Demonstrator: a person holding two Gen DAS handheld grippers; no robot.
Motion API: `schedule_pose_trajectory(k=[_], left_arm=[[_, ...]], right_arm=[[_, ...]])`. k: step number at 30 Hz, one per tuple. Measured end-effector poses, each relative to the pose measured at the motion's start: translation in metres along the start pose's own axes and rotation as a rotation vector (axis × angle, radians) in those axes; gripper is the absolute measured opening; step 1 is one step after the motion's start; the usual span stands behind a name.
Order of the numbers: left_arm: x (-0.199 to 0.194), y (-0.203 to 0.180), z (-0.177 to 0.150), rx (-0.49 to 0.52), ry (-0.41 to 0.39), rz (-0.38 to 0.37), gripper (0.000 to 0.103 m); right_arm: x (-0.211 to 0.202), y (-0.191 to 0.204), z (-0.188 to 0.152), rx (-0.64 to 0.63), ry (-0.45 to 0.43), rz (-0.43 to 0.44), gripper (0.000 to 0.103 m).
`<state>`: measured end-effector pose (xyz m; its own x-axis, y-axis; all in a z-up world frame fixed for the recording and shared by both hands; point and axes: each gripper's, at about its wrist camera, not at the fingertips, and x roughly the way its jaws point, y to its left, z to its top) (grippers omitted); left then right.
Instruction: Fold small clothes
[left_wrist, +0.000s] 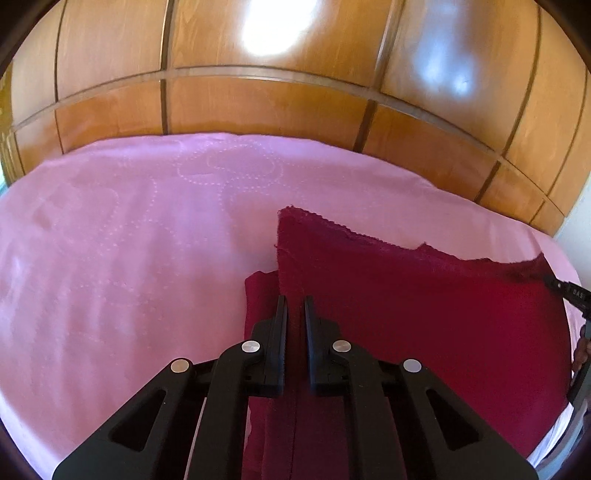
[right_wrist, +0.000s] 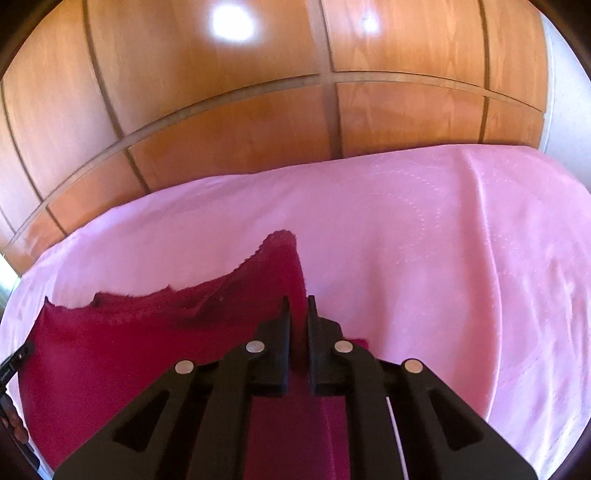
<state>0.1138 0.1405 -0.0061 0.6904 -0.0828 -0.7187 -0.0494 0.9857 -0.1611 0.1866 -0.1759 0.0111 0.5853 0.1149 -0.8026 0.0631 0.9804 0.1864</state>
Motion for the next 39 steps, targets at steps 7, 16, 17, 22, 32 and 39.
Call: schedule_pose_trajectory(k=[7, 16, 17, 22, 32, 39], left_arm=[[0.031, -0.015, -0.005, 0.098, 0.073, 0.104, 0.008], [-0.021, -0.005, -0.018, 0.017, -0.029, 0.1, 0.022], [-0.026, -0.005, -0.02, 0.012, -0.033, 0.087, 0.022], [-0.042, -0.022, -0.042, 0.076, -0.026, 0.037, 0.022], [-0.063, -0.037, -0.06, 0.129, -0.069, 0.021, 0.022], [-0.042, -0.052, -0.072, 0.205, 0.013, -0.014, 0.022]], right_arm=[[0.03, -0.006, -0.005, 0.017, 0.108, 0.01, 0.014], [-0.007, -0.045, -0.027, 0.141, 0.111, 0.175, 0.049], [-0.007, -0.048, -0.032, 0.154, 0.117, 0.188, 0.049], [-0.012, -0.058, -0.056, 0.212, 0.127, 0.263, 0.049], [-0.033, -0.06, -0.086, 0.259, 0.145, 0.381, 0.049], [-0.047, -0.053, -0.104, 0.251, 0.153, 0.444, 0.047]])
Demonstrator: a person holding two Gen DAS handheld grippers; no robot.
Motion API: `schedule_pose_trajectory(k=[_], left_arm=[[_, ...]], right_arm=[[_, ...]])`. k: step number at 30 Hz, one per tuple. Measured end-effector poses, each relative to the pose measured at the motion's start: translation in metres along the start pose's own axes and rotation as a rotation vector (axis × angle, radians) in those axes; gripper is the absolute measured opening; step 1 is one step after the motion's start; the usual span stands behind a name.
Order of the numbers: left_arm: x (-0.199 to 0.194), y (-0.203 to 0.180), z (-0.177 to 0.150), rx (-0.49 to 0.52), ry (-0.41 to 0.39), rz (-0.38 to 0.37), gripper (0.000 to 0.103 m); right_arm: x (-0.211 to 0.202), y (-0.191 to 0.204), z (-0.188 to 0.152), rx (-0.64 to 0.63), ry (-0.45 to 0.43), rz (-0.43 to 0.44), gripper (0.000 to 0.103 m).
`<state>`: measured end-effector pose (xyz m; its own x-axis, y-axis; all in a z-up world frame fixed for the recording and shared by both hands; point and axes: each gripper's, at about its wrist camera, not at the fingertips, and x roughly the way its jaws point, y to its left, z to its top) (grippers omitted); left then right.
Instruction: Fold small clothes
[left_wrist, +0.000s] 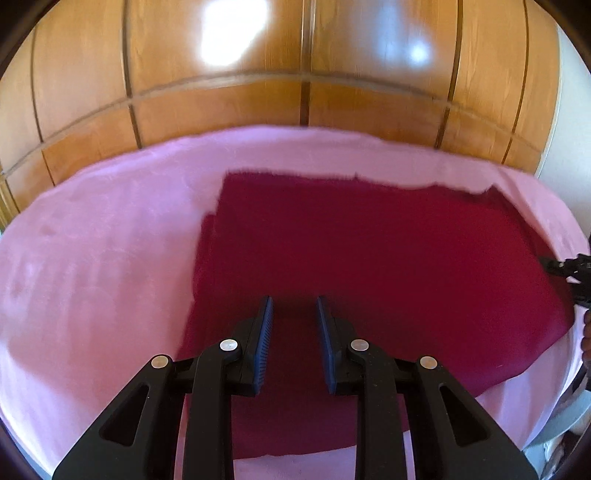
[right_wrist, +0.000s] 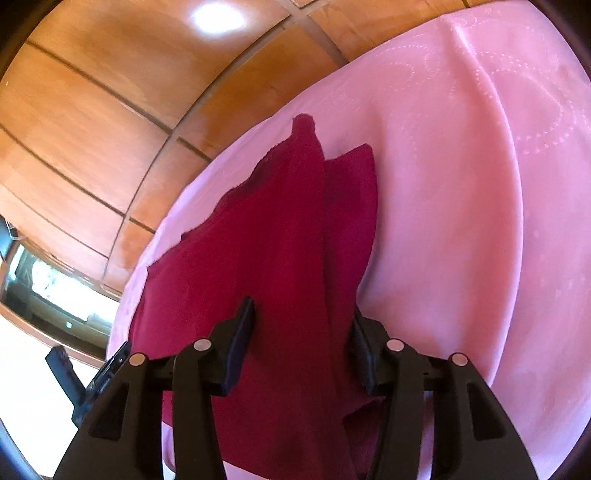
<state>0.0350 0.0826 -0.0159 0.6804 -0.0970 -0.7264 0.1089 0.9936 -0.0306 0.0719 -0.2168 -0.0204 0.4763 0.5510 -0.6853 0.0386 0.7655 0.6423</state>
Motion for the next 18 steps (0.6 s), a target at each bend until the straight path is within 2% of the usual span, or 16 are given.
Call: schedule_pose_trajectory(k=[3, 6, 9, 12, 14, 16, 18], left_arm=[[0.005, 0.002, -0.002, -0.013, 0.002, -0.009, 0.024], [0.004, 0.005, -0.002, -0.035, 0.009, -0.026, 0.024], [0.005, 0.009, -0.003, -0.053, 0.012, -0.049, 0.024], [0.007, 0.01, -0.005, -0.062, 0.012, -0.058, 0.025], [0.007, 0.009, -0.006, -0.063, 0.011, -0.056, 0.025], [0.006, 0.01, -0.007, -0.067, 0.01, -0.059, 0.025], [0.006, 0.012, -0.007, -0.069, 0.011, -0.054, 0.025]], right_arm=[[-0.002, -0.004, -0.002, 0.02, 0.0, 0.024, 0.048], [-0.004, -0.007, -0.003, 0.044, 0.005, 0.053, 0.054], [-0.01, -0.003, -0.006, 0.03, 0.026, 0.046, 0.063], [-0.017, -0.001, -0.012, 0.008, 0.051, 0.028, 0.063], [-0.02, 0.001, -0.017, 0.0, 0.057, 0.02, 0.062], [-0.021, 0.002, -0.021, -0.011, 0.045, -0.008, 0.055], [-0.017, 0.004, -0.022, -0.006, 0.036, -0.033, 0.043]])
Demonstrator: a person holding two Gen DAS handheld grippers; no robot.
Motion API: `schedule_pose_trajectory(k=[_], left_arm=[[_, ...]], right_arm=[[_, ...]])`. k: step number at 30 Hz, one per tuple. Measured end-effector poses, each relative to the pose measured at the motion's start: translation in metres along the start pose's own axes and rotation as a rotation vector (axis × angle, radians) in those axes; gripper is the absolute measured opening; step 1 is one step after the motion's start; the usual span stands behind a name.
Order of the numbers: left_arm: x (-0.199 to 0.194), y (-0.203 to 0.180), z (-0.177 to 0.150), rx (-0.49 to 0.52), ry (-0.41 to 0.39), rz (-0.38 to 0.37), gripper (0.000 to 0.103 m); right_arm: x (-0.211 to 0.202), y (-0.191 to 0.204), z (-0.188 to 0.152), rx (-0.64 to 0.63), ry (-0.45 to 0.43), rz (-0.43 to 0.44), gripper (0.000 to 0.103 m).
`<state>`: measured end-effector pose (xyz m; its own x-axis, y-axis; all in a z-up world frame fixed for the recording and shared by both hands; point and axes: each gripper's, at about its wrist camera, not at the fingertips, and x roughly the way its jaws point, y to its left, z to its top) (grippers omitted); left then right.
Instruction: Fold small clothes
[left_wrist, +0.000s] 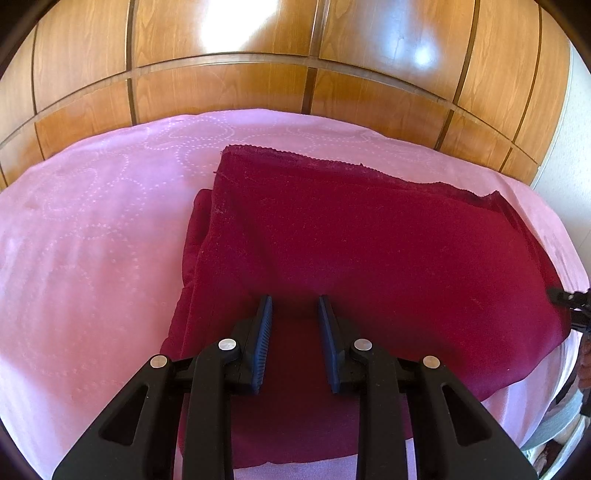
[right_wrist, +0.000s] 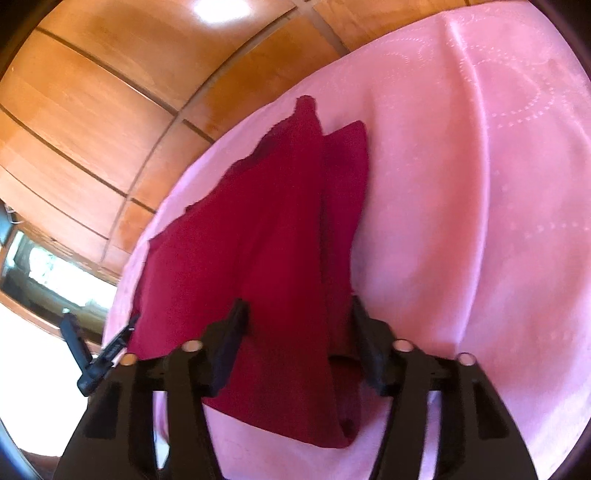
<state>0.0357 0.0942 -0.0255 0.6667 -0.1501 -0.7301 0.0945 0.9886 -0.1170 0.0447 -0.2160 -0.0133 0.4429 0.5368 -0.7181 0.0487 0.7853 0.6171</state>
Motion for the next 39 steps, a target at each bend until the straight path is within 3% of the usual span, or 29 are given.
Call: schedule_pose_trajectory(k=[3, 10, 14, 18, 26, 31, 35, 39], left_arm=[[-0.002, 0.002, 0.002, -0.013, 0.008, -0.011, 0.025], [-0.01, 0.012, 0.01, -0.087, 0.04, -0.083, 0.025], [-0.018, 0.014, 0.012, -0.106, 0.062, -0.189, 0.025], [-0.024, 0.017, 0.016, -0.101, 0.06, -0.228, 0.025], [-0.036, 0.054, 0.025, -0.245, 0.063, -0.357, 0.025], [-0.047, 0.084, 0.032, -0.351, 0.038, -0.439, 0.025], [-0.052, 0.107, 0.035, -0.432, 0.024, -0.48, 0.025], [-0.051, 0.116, 0.038, -0.45, 0.051, -0.531, 0.025]], right_arm=[[0.001, 0.005, 0.0, 0.007, 0.002, 0.002, 0.032], [-0.012, 0.03, 0.006, -0.051, -0.013, -0.013, 0.027], [-0.019, 0.068, 0.013, -0.115, -0.044, 0.016, 0.026], [-0.015, 0.116, 0.021, -0.191, -0.054, 0.089, 0.025], [0.033, 0.217, 0.022, -0.345, -0.014, 0.23, 0.024], [0.085, 0.265, 0.001, -0.421, 0.078, 0.296, 0.023], [0.126, 0.289, -0.023, -0.478, 0.153, 0.301, 0.023], [0.153, 0.302, -0.045, -0.548, 0.199, 0.261, 0.023]])
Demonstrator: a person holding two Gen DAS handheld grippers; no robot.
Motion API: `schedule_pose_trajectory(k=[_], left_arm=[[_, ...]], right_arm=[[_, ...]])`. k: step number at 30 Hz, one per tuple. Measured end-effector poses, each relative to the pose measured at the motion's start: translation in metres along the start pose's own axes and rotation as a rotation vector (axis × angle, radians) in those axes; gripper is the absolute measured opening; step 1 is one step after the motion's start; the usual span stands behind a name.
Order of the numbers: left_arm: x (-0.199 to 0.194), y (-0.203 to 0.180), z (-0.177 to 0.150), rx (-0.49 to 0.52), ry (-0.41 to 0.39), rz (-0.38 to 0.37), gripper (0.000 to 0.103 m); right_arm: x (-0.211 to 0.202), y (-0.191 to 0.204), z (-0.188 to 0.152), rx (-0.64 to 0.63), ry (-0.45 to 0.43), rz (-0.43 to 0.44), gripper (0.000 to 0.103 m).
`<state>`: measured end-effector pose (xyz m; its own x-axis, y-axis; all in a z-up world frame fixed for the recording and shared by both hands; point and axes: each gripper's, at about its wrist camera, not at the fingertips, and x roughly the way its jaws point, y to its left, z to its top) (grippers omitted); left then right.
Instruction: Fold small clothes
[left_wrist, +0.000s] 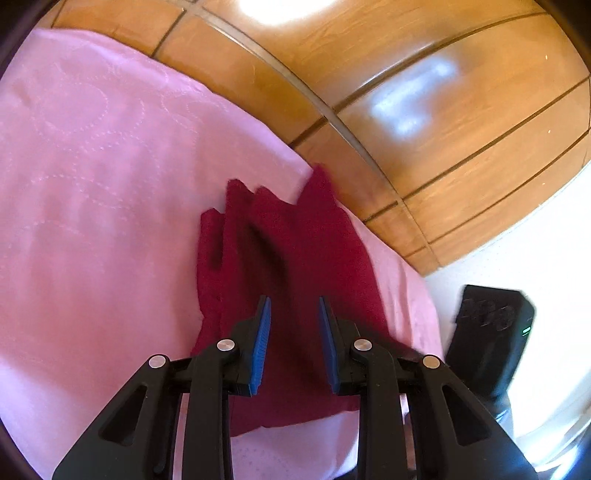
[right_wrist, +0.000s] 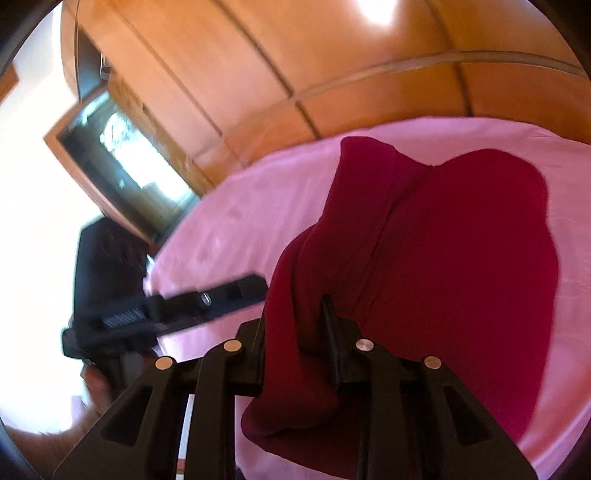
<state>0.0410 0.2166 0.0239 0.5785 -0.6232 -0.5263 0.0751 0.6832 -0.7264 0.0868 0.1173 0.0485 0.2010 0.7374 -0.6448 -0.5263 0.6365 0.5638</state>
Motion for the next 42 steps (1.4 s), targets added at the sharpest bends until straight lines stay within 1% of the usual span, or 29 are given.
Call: schedule_pose_trajectory(k=[1, 3, 5, 6, 7, 8, 9, 10, 12, 14, 17, 20, 21, 22, 23, 25, 26, 27, 28, 29, 31, 32, 33, 34, 36, 38, 39, 41, 42], left_arm=[[0.001, 0.001, 0.001, -0.007, 0.019, -0.014, 0.025], [0.007, -0.001, 0.003, -0.003, 0.041, -0.016, 0.025], [0.013, -0.001, 0.006, -0.003, 0.06, -0.014, 0.025], [0.019, -0.001, 0.007, -0.017, 0.076, -0.018, 0.025], [0.022, 0.0, 0.007, -0.022, 0.087, -0.026, 0.037], [0.026, 0.0, 0.008, -0.03, 0.094, -0.034, 0.055], [0.029, 0.001, 0.009, -0.05, 0.096, -0.029, 0.057], [0.034, 0.002, 0.009, -0.069, 0.111, -0.021, 0.057], [0.039, 0.0, 0.011, -0.073, 0.131, -0.032, 0.057], [0.04, -0.003, 0.013, -0.086, 0.147, -0.012, 0.057], [0.041, -0.005, 0.016, -0.085, 0.156, -0.003, 0.057], [0.047, -0.011, 0.02, -0.064, 0.173, 0.044, 0.057], [0.048, -0.015, 0.021, -0.05, 0.181, 0.057, 0.057], [0.05, -0.022, 0.02, -0.02, 0.191, 0.082, 0.057], [0.052, -0.028, 0.02, 0.006, 0.194, 0.114, 0.06], [0.058, -0.04, 0.018, 0.06, 0.191, 0.207, 0.06], [0.06, -0.043, 0.017, 0.089, 0.188, 0.249, 0.05], [0.063, -0.047, 0.015, 0.126, 0.189, 0.29, 0.037], [0.067, -0.052, 0.015, 0.18, 0.203, 0.328, 0.016], [0.066, -0.053, 0.015, 0.209, 0.202, 0.335, 0.016], [0.054, -0.051, 0.019, 0.235, 0.16, 0.316, 0.015], [0.048, -0.048, 0.022, 0.24, 0.144, 0.322, 0.015], [0.044, -0.038, 0.023, 0.232, 0.128, 0.333, 0.015], [0.044, -0.027, 0.023, 0.214, 0.129, 0.346, 0.015], [0.05, -0.012, 0.017, 0.197, 0.146, 0.373, 0.015], [0.05, -0.01, 0.012, 0.195, 0.135, 0.358, 0.016], [0.049, -0.011, 0.01, 0.195, 0.118, 0.347, 0.016], [0.05, -0.013, 0.009, 0.2, 0.105, 0.355, 0.016], [0.051, -0.018, 0.008, 0.222, 0.099, 0.367, 0.016]], right_arm=[[0.009, 0.003, -0.005, -0.026, 0.019, -0.019, 0.023], [0.017, 0.01, -0.013, -0.087, 0.038, -0.063, 0.024], [0.018, 0.014, -0.02, -0.112, 0.036, -0.047, 0.032], [0.015, 0.015, -0.022, -0.113, 0.02, -0.014, 0.041], [0.014, 0.018, -0.024, -0.115, 0.014, 0.008, 0.052], [0.011, 0.019, -0.025, -0.114, 0.009, 0.027, 0.056], [0.004, 0.019, -0.027, -0.113, 0.004, 0.044, 0.057], [-0.005, 0.019, -0.029, -0.114, 0.002, 0.059, 0.059], [-0.01, 0.027, -0.03, -0.118, -0.003, 0.073, 0.06], [-0.032, 0.027, -0.039, -0.131, -0.015, 0.078, 0.06], [-0.055, 0.02, -0.053, -0.132, -0.032, 0.048, 0.06], [-0.063, 0.008, -0.067, -0.098, -0.033, -0.005, 0.06], [-0.065, 0.006, -0.071, -0.088, -0.033, -0.018, 0.06], [-0.069, 0.003, -0.082, -0.072, -0.032, -0.03, 0.06], [-0.072, 0.0, -0.089, -0.064, -0.033, -0.036, 0.06], [-0.071, 0.0, -0.096, -0.054, -0.032, -0.041, 0.061], [-0.068, 0.0, -0.099, -0.051, -0.031, -0.048, 0.061], [-0.066, -0.001, -0.102, -0.047, -0.027, -0.049, 0.063], [-0.066, -0.001, -0.105, -0.043, -0.022, -0.05, 0.063], [-0.064, -0.002, -0.107, -0.039, -0.014, -0.055, 0.063], [-0.061, -0.002, -0.113, -0.043, 0.007, -0.057, 0.063], [-0.058, -0.002, -0.116, -0.046, 0.021, -0.066, 0.063], [-0.054, 0.0, -0.118, -0.051, 0.036, -0.077, 0.063], [-0.052, 0.0, -0.123, -0.058, 0.058, -0.086, 0.063], [-0.056, 0.002, -0.126, -0.065, 0.07, -0.069, 0.061], [-0.074, 0.008, -0.121, -0.075, 0.033, -0.023, 0.06], [-0.087, 0.012, -0.113, -0.089, -0.014, -0.011, 0.06], [-0.096, 0.016, -0.095, -0.109, -0.069, -0.035, 0.06], [-0.098, 0.016, -0.087, -0.12, -0.092, -0.053, 0.059]])
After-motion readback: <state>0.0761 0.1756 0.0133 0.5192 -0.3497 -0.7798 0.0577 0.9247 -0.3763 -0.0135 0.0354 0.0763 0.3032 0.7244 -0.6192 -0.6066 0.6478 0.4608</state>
